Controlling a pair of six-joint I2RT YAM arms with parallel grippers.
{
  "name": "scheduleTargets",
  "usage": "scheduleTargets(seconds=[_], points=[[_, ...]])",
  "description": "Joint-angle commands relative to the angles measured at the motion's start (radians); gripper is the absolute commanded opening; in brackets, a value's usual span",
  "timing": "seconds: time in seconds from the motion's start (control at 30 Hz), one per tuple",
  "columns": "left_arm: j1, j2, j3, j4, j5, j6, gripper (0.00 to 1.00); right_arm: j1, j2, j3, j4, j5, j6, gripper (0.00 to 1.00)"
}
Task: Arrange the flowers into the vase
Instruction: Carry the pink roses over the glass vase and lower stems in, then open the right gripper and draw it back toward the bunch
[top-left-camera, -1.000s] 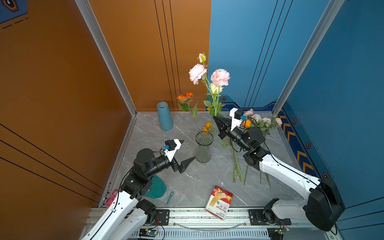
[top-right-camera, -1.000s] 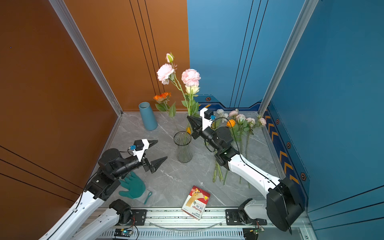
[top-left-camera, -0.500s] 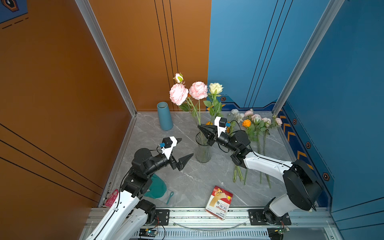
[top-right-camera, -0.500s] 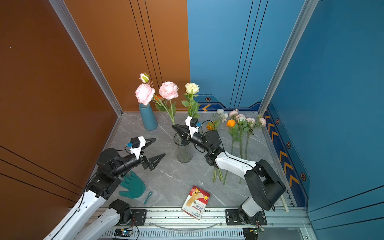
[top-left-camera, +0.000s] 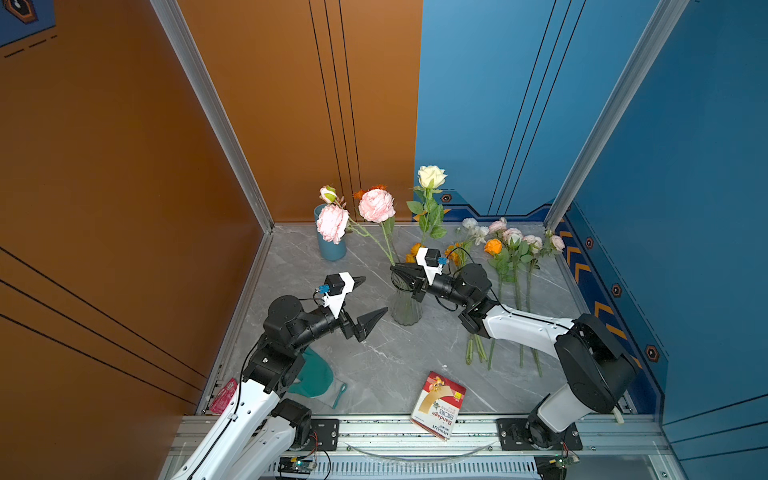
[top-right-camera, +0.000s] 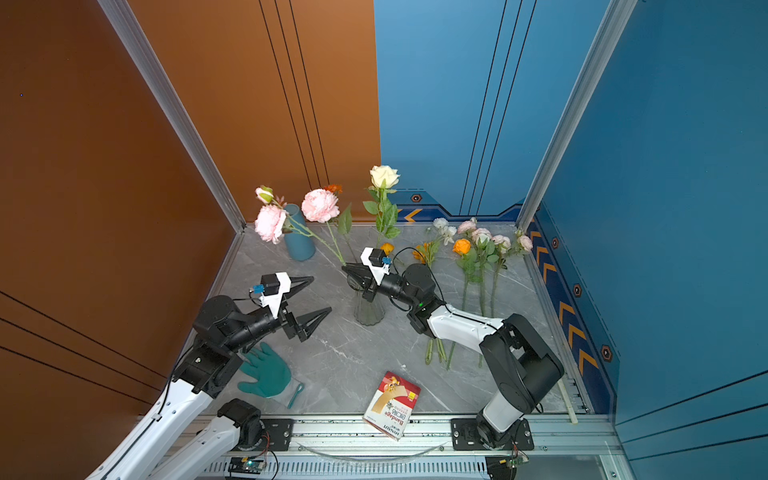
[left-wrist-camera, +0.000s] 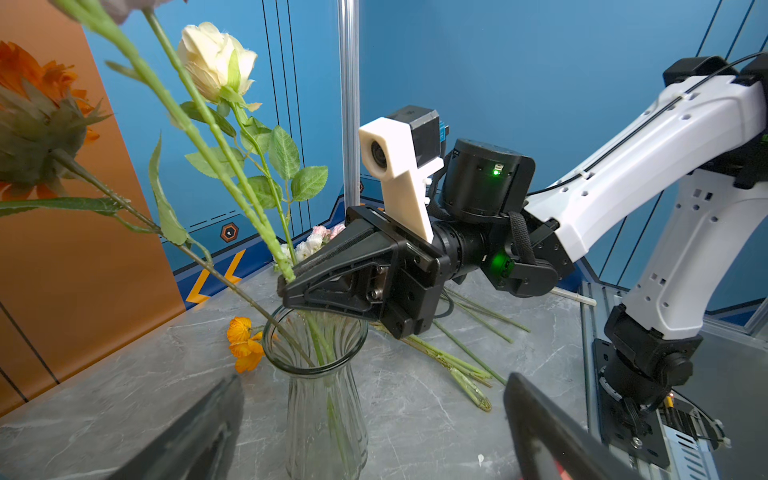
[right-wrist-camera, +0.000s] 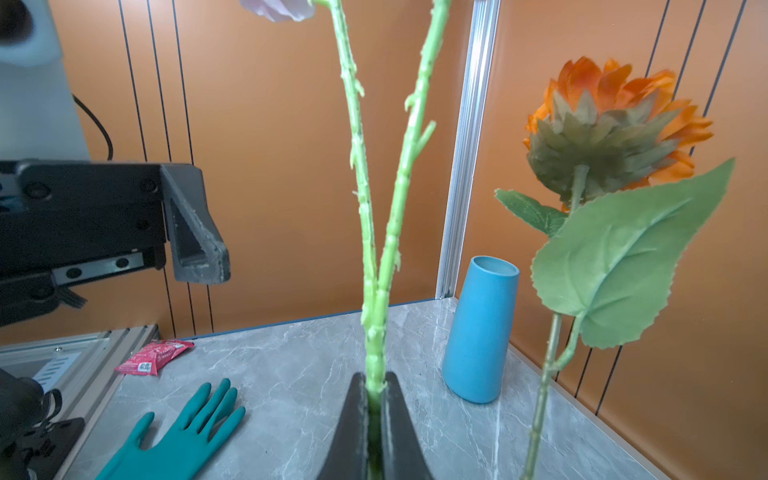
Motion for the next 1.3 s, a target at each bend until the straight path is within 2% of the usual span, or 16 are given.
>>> scheduleTargets(seconds=[0.0,0.23,0.6,0.9,1.1,1.2,1.27], points=[[0.011,0.009,-0.004,0.028,0.037,-0.015,0.98,-0.003,-0.014,-0.022,-0.061,-0.01,-0.056,0.0],[0.01,0.045,0.007,0.028,0.066,-0.027,0.98,-0.006,-0.012,-0.04,-0.073,-0.008,-0.062,0.0],[0.0,0.057,0.009,0.028,0.078,-0.032,0.98,-0.006,-0.011,-0.05,-0.088,-0.002,-0.073,0.19],[-0.005,0.065,0.012,0.027,0.081,-0.033,0.98,-0.01,-0.026,-0.056,-0.106,0.0,-0.083,0.22],[-0.018,0.09,0.02,0.028,0.109,-0.033,0.98,-0.017,-0.063,-0.073,-0.12,0.016,-0.097,0.28],[-0.028,0.108,0.024,0.027,0.11,-0.03,0.98,-0.022,-0.097,-0.088,-0.128,0.028,-0.103,0.37],[-0.035,0.109,0.025,0.028,0.109,-0.025,0.98,-0.023,-0.127,-0.093,-0.152,0.04,-0.116,0.5]])
